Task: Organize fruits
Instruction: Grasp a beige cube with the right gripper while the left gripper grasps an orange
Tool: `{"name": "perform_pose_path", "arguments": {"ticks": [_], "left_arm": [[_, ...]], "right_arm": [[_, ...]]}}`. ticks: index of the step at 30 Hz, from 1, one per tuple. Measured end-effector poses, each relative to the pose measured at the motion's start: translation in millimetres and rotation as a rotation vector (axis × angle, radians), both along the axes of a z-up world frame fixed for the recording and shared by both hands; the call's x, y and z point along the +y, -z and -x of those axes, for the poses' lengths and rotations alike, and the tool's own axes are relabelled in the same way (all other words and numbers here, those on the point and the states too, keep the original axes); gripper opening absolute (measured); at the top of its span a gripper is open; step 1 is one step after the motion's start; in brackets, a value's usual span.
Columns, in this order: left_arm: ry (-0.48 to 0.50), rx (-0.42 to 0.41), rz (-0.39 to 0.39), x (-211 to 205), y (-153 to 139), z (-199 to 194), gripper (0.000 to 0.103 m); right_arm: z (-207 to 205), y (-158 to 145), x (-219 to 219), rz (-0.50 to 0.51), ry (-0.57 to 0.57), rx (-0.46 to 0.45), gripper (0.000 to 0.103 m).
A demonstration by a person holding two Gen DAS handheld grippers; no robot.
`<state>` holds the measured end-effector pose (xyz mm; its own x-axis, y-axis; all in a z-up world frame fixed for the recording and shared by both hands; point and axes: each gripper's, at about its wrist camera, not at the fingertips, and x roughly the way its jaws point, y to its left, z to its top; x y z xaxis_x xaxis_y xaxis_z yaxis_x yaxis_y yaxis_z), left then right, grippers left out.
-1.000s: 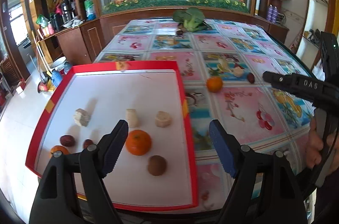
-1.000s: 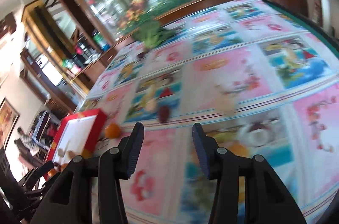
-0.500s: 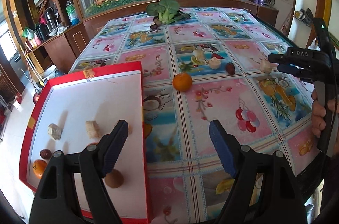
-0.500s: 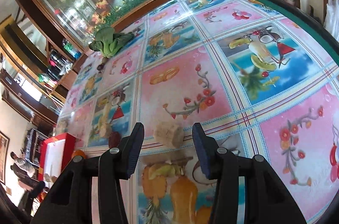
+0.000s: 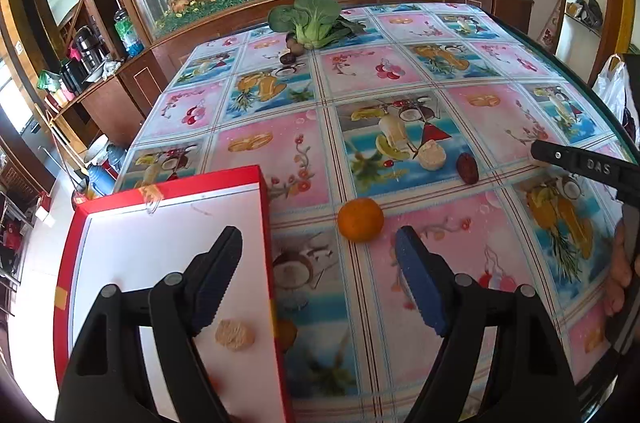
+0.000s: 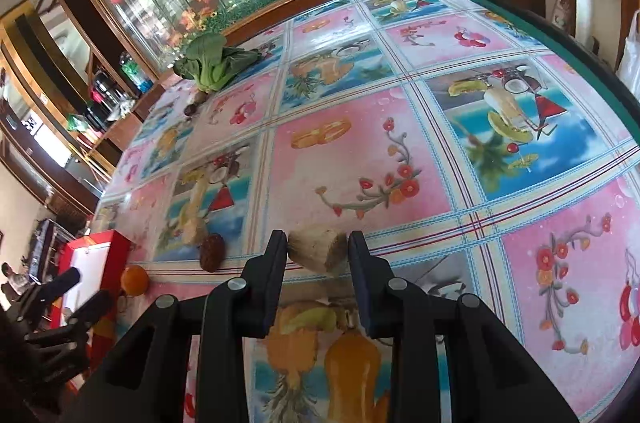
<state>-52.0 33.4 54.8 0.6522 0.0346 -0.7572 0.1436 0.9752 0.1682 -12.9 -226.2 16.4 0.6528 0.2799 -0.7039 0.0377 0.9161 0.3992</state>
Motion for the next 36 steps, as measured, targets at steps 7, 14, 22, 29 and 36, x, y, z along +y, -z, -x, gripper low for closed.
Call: {"name": "perform_pose_path", "arguments": {"ticks": [7, 14, 22, 29, 36], "left_arm": [[0.007, 0.061, -0.036, -21, 17, -26, 0.074], [-0.041, 0.094, -0.021, -19, 34, -42, 0.066], [-0.032, 0.122, 0.055, -19, 41, -45, 0.035], [-0.022, 0.085, 0.093, -21, 33, -25, 0.034], [-0.013, -0.066, 0.098, -20, -3, 30, 0.034]], "right_arm": [[1, -1, -1, -0.048, -0.015, -0.006, 0.031], [4, -8, 2, -0.073, -0.031, -0.047, 0.031], [10, -18, 15, -0.040, -0.084, -0.117, 0.031], [18, -25, 33, 0.065, -0.115, -0.191, 0.031], [20, -25, 40, 0.134, -0.111, -0.219, 0.031]]}}
